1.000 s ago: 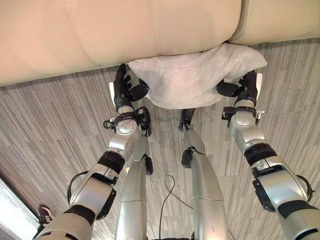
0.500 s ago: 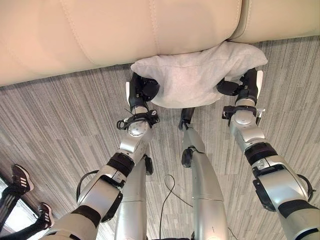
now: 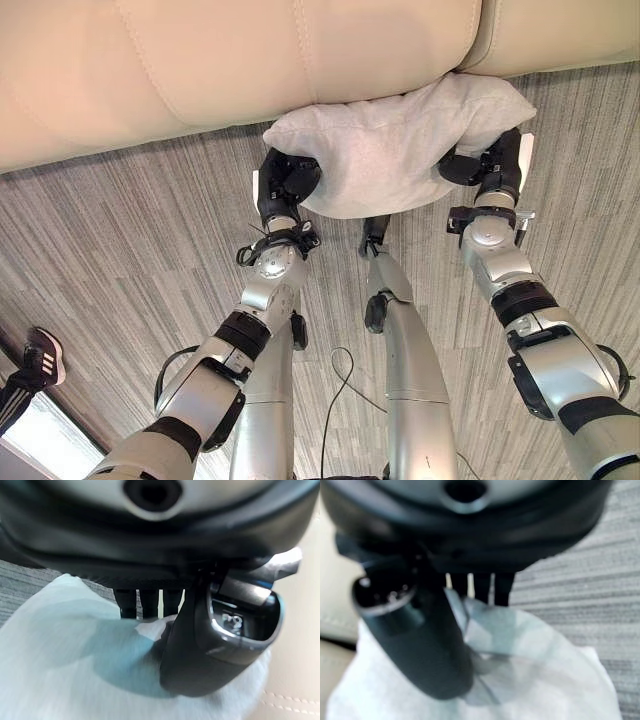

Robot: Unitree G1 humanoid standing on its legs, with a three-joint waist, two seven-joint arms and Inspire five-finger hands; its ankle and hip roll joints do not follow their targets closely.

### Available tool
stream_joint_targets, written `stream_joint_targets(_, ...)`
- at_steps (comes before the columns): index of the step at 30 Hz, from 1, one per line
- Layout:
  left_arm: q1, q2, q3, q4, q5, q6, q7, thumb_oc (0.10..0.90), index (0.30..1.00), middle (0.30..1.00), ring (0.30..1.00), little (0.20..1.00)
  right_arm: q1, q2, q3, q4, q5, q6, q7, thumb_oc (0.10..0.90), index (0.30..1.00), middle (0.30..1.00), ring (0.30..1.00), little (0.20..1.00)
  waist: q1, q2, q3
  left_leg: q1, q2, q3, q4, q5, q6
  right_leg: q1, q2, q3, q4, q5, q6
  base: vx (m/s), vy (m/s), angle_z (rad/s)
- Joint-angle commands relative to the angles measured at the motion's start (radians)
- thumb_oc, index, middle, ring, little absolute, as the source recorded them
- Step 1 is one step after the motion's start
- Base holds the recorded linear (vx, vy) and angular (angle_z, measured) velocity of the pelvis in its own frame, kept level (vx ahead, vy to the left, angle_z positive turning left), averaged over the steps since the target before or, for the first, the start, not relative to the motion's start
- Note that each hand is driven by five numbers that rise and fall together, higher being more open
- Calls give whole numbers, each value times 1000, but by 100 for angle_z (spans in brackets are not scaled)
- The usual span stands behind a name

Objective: Pick up all the scattered cushions and arrange them neatly on the sofa.

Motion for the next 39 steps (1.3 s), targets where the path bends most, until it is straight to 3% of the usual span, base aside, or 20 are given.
stream_joint_targets(1,-80,-127,-112,-190,75,-118,-89,400,300,300,300,300,-40,73,79,-228,-66,-115,30,400,300,300,300,300,13,28,-104,-53,37,-83,3,-84,-53,7,-39,45,58,-172,144,0,0,0)
stream_joint_targets(7,-53,-115,-89,-216,79,-125,-82,400,300,300,300,300,28,95,43,-307,-73,-132,13,400,300,300,300,300,17,32,-122,0,40,-85,-26,-70,-59,49,-36,36,56,-179,143,-10,-11,1)
stream_joint_targets(8,-28,-109,-80,-231,80,-125,-85,400,300,300,300,300,71,105,27,-353,-84,-137,9,400,300,300,300,300,21,34,-122,20,46,-82,-33,-45,-55,73,-36,20,40,-150,133,-7,-41,7)
stream_joint_targets(9,-17,-109,-77,-239,80,-122,-89,400,300,300,300,300,91,113,21,-371,-84,-140,9,400,300,300,300,300,20,34,-132,50,44,-86,-43,-67,-62,96,-38,25,46,-180,143,-76,-53,14)
stream_joint_targets(12,21,-96,-75,-254,89,-116,-96,400,300,300,300,300,150,126,3,-422,-95,-143,8,400,300,300,300,300,23,34,-134,88,48,-82,-54,-42,-60,138,-37,2,26,-150,133,-37,-36,14)
stream_joint_targets(16,121,-72,-71,-292,103,-99,-123,400,300,300,300,300,287,161,-19,-508,-113,-146,23,400,300,300,300,300,25,31,-155,214,52,-87,-86,-44,-68,269,-33,-31,-13,-150,132,10,-68,11)
stream_joint_targets(18,203,-47,-75,-328,104,-90,-146,400,300,300,300,300,389,186,-21,-571,-125,-145,41,400,300,300,300,300,28,24,-172,316,55,-91,-101,-51,-75,389,-28,-60,-48,-153,129,37,-93,15)
stream_joint_targets(19,205,-47,-75,-329,104,-90,-146,400,300,300,300,300,390,186,-21,-572,-126,-144,41,400,300,300,300,300,28,24,-170,320,55,-91,-102,-51,-75,393,-27,-61,-50,-152,129,68,-58,21)
stream_joint_targets(20,261,-31,-76,-354,123,-81,-160,400,300,300,300,300,458,192,-20,-611,-140,-140,59,400,300,300,300,300,29,20,-185,387,60,-92,-105,-57,-78,475,-24,-78,-72,-156,125,51,-27,23)
stream_joint_targets(25,363,10,-64,-394,168,-63,-187,400,300,300,300,300,578,198,-28,-702,-153,-138,107,400,300,300,300,300,28,14,-223,526,70,-87,-111,-79,-83,642,-4,-102,-126,-166,119,100,-35,12)
stream_joint_targets(29,547,102,-7,-496,210,-45,-245,400,300,300,300,300,761,143,-69,-863,-150,-144,210,400,300,300,300,300,23,-10,-295,695,89,-76,-52,-149,-73,853,26,-87,-137,-219,97,169,-63,13)
stream_joint_targets(33,651,94,31,-540,186,-47,-252,400,300,300,300,300,857,140,-104,-942,-136,-147,249,400,300,300,300,300,18,-28,-342,739,73,-75,72,-214,-57,970,38,-69,-165,-247,80,163,-46,4)
stream_joint_targets(38,670,82,26,-532,180,-40,-244,400,300,300,300,300,880,153,-120,-966,-118,-143,247,400,300,300,300,300,18,-34,-359,708,48,-72,114,-221,-52,1004,26,-69,-165,-254,83,90,45,3)
stream_joint_targets(39,664,80,28,-526,190,-31,-231,400,300,300,300,300,869,160,-118,-956,-115,-139,236,400,300,300,300,300,33,-41,-356,648,9,-98,143,-218,-55,1002,31,-53,-159,-250,86,122,129,8)
